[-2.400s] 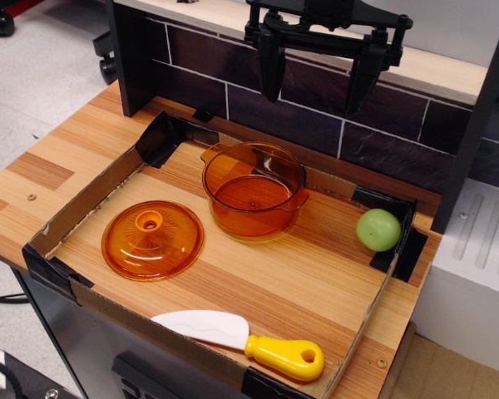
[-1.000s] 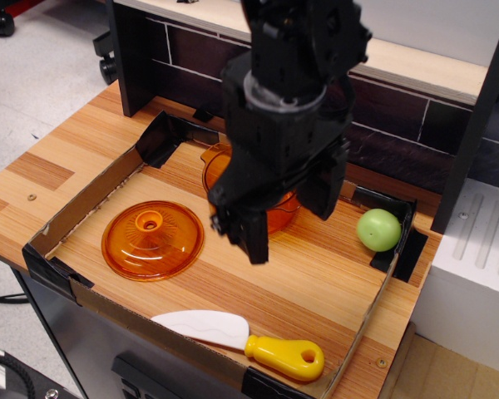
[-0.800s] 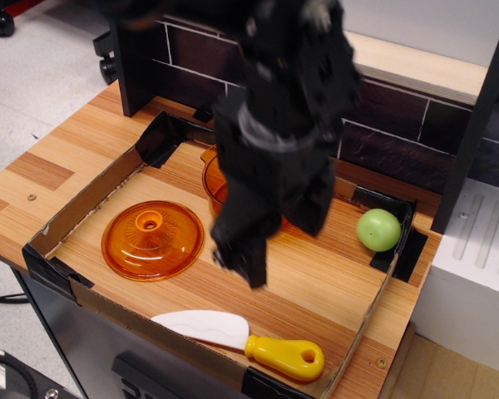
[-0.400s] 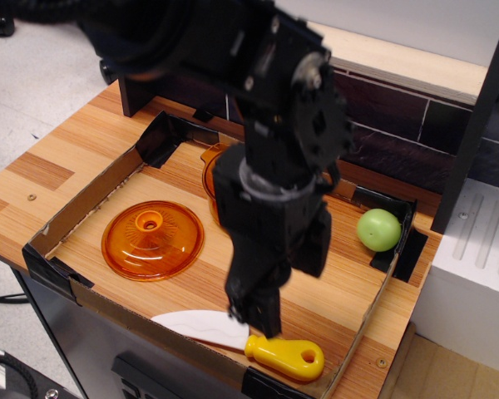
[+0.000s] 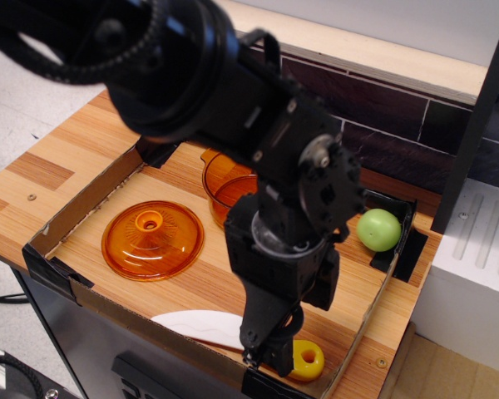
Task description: Put knife in pot
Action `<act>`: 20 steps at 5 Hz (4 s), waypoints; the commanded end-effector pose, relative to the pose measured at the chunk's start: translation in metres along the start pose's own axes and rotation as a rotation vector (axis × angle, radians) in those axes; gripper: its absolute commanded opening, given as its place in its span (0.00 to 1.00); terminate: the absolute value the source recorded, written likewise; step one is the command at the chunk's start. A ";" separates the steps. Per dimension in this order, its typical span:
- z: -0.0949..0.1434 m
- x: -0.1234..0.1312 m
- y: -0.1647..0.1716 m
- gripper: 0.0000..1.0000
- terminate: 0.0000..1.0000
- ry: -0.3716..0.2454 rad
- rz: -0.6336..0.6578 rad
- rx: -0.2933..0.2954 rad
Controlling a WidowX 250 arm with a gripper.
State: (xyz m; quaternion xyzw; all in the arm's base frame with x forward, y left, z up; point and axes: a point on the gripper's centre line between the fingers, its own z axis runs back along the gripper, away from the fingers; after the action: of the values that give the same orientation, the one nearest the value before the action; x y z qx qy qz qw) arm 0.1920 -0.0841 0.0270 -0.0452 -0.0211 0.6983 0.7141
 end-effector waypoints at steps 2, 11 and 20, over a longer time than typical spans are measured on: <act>-0.029 -0.004 -0.004 1.00 0.00 -0.003 -0.040 0.046; 0.061 0.094 -0.090 0.00 0.00 -0.010 0.619 -0.071; 0.040 0.088 -0.125 1.00 0.00 -0.040 0.707 -0.034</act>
State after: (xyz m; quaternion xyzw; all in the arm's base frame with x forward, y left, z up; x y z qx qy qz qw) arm 0.3038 0.0015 0.0569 -0.0181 -0.0120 0.9038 0.4273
